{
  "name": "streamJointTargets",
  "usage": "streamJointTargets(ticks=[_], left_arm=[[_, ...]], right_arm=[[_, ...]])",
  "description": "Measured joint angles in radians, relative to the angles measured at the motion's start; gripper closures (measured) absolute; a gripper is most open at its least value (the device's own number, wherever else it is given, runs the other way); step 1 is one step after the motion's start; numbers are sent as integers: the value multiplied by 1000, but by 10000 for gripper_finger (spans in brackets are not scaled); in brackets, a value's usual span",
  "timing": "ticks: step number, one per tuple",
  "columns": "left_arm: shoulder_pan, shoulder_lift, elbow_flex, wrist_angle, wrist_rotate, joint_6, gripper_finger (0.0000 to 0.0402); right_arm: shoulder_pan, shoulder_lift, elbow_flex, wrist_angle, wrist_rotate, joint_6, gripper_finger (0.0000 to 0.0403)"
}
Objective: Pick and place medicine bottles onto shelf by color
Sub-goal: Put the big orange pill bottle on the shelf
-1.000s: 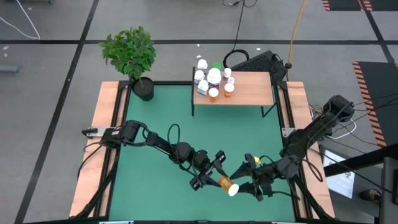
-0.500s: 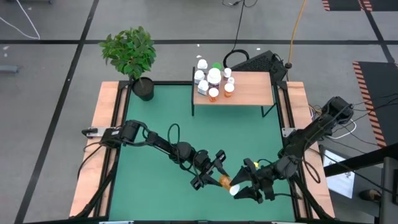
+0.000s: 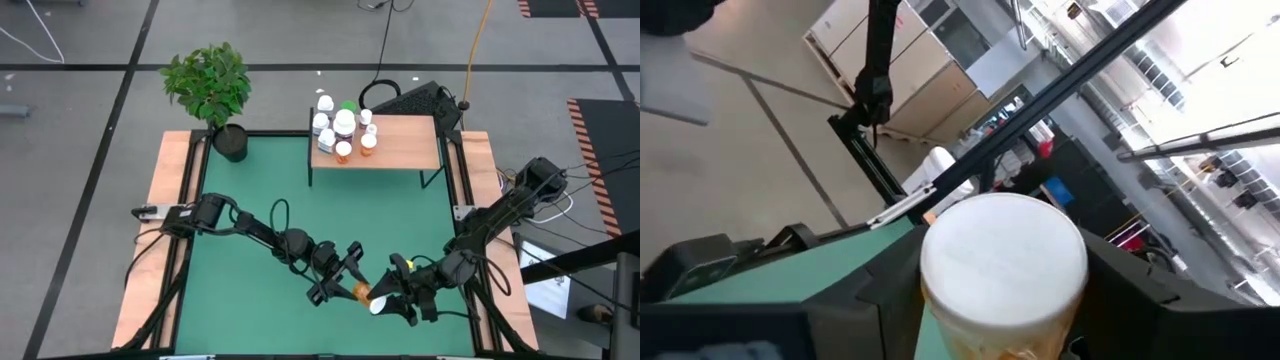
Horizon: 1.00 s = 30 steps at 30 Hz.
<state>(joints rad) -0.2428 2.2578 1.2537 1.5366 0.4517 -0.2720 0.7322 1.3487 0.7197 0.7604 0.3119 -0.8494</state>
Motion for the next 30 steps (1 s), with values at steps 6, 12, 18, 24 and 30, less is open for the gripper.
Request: streamJointTargets(ticks=[6, 12, 18, 24, 30], left_arm=[[-2, -2, 0, -66, -27, -3, 168], [1, -3, 1, -259, -192, 95, 105], [14, -2, 0, -497, -371, 142, 42], [45, -2, 0, -534, -393, 129, 7], [57, -2, 0, -627, -418, 127, 5]], right_arm=[[-3, 0, 0, -8, -2, 89, 198], [-6, -13, 0, -17, 82, 222, 185], [-20, -107, 0, -123, 85, 364, 199], [-20, -212, 0, -262, 95, 477, 197], [-20, -255, 0, -362, 238, 554, 196]])
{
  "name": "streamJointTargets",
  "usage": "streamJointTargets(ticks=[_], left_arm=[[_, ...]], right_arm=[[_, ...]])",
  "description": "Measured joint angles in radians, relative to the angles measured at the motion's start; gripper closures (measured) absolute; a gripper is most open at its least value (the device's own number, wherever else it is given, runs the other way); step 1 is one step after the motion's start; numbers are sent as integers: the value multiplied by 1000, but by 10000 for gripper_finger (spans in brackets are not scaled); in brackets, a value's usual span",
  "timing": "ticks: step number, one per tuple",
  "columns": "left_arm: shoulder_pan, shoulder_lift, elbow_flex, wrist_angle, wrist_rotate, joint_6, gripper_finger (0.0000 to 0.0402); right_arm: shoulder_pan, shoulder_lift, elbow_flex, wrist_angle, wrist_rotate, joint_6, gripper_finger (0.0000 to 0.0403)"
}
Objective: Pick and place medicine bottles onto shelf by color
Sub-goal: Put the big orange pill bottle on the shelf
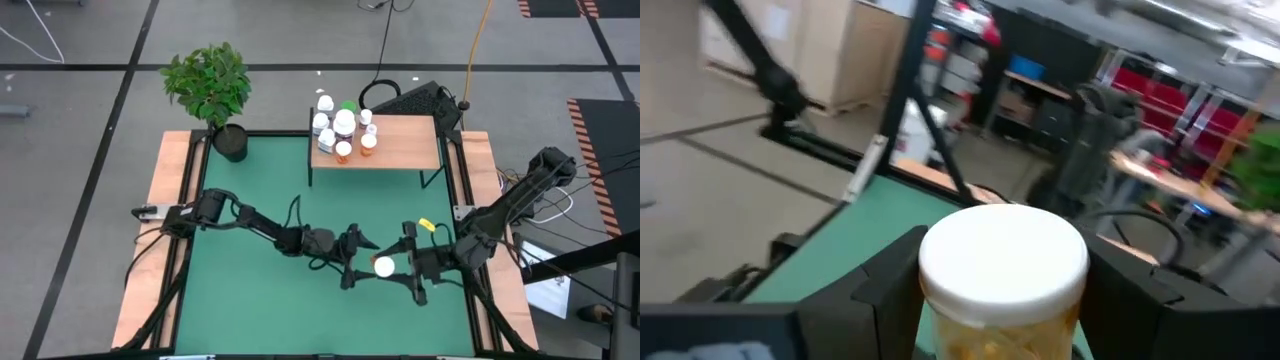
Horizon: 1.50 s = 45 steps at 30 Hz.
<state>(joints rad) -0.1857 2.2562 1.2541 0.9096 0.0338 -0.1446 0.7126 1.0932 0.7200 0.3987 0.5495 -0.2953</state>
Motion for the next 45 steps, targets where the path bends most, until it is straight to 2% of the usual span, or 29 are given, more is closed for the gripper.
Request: streamJointTargets(ticks=[6, 14, 20, 33, 45], left_arm=[[9, 0, 0, -31, -47, -8, 5], [7, 0, 0, -26, -63, -18, 5], [7, 0, 0, -26, -65, -18, 5], [-7, 0, 0, -34, -64, -60, 5], [-6, 0, 0, -46, -64, -64, 5]], right_arm=[[-23, -1, 0, -41, 79, 56, 196], [-90, -1, 0, -116, 82, 154, 196], [-108, -1, 0, -128, 80, 168, 195], [-111, -72, 0, -222, 78, 239, 195], [-112, -76, 0, -253, 78, 281, 195]])
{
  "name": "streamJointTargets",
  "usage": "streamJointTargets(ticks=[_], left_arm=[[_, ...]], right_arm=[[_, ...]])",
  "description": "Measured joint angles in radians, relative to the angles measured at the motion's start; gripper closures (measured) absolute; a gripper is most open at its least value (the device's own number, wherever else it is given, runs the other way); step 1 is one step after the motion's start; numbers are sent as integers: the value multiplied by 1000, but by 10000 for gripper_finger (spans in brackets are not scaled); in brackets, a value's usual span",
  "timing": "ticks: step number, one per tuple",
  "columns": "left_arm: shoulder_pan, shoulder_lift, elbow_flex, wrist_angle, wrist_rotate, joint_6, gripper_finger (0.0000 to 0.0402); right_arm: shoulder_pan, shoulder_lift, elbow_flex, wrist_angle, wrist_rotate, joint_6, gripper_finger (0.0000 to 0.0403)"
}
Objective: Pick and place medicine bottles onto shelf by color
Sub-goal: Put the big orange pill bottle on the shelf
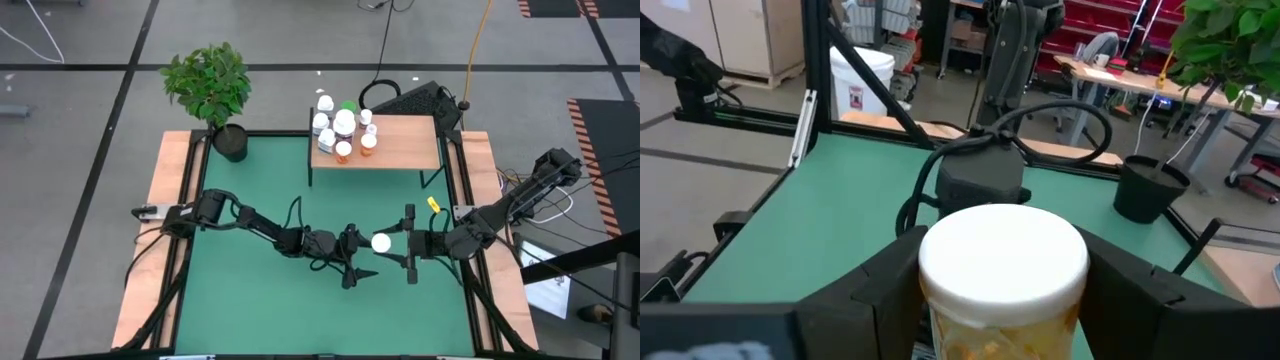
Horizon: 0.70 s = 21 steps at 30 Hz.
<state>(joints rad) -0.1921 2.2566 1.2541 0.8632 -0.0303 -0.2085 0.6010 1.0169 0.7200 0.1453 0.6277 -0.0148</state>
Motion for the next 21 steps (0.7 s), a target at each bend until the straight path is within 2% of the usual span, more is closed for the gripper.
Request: streamJointTargets(ticks=[13, 18, 21], left_arm=[[0, 0, 0, -60, -18, -33, 5], [12, 0, 0, -226, -257, -96, 5], [31, 0, 0, -292, -296, -151, 5]], right_arm=[[-46, 0, 0, -12, 0, 40, 195], [-135, -4, 2, 21, -2, -49, 195], [-236, -28, 24, -10, -6, -51, 195]])
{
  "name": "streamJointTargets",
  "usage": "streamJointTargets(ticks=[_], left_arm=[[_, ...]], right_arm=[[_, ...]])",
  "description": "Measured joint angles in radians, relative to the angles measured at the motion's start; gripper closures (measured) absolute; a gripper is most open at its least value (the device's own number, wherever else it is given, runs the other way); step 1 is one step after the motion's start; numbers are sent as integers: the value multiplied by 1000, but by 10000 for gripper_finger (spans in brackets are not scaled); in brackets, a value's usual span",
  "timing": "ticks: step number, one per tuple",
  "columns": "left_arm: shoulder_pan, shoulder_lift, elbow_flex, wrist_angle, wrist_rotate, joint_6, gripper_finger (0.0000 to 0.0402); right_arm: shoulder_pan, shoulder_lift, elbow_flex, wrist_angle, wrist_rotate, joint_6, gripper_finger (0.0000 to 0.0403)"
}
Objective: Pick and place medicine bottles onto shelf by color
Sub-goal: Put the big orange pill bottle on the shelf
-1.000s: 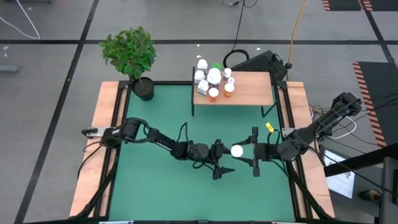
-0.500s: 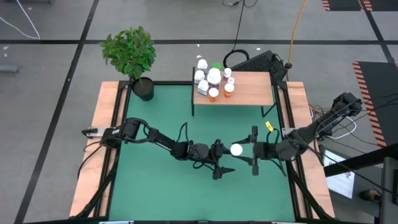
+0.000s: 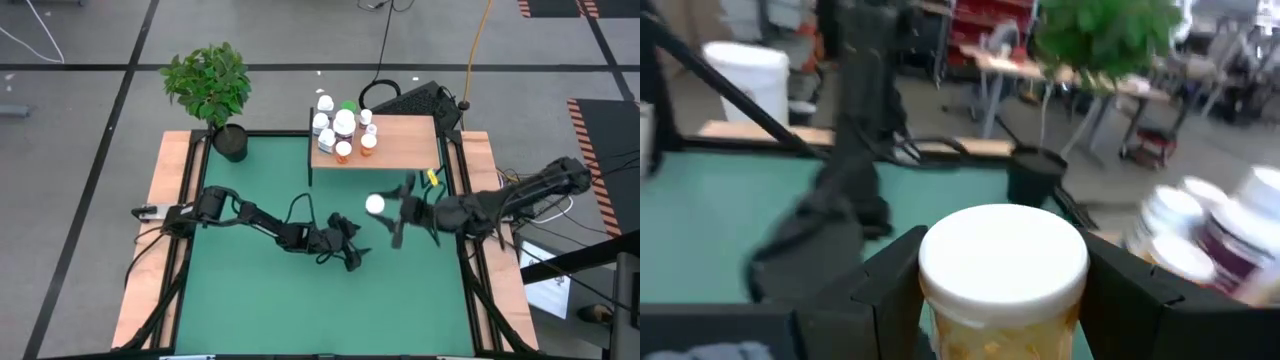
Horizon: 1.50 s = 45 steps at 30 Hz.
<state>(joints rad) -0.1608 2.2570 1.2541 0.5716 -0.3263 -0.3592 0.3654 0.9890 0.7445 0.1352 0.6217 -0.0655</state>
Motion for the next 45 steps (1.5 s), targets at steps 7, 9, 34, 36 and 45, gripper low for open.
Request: streamJointTargets(ticks=[7, 9, 34, 36, 45], left_arm=[[7, 0, 0, 9, 11, -17, 5], [7, 0, 0, 9, 11, -11, 5], [9, 0, 0, 0, 15, 24, 5], [10, 0, 0, 2, 15, 24, 5], [10, 0, 0, 0, 15, 24, 5]], right_arm=[[-220, -36, 5, -148, -129, 41, 195], [-284, -30, 5, -150, -134, 15, 195], [-719, 170, -221, 407, -523, 94, 195], [-726, 195, -221, 439, -523, 82, 195], [-773, 228, -221, 496, -522, 69, 195]])
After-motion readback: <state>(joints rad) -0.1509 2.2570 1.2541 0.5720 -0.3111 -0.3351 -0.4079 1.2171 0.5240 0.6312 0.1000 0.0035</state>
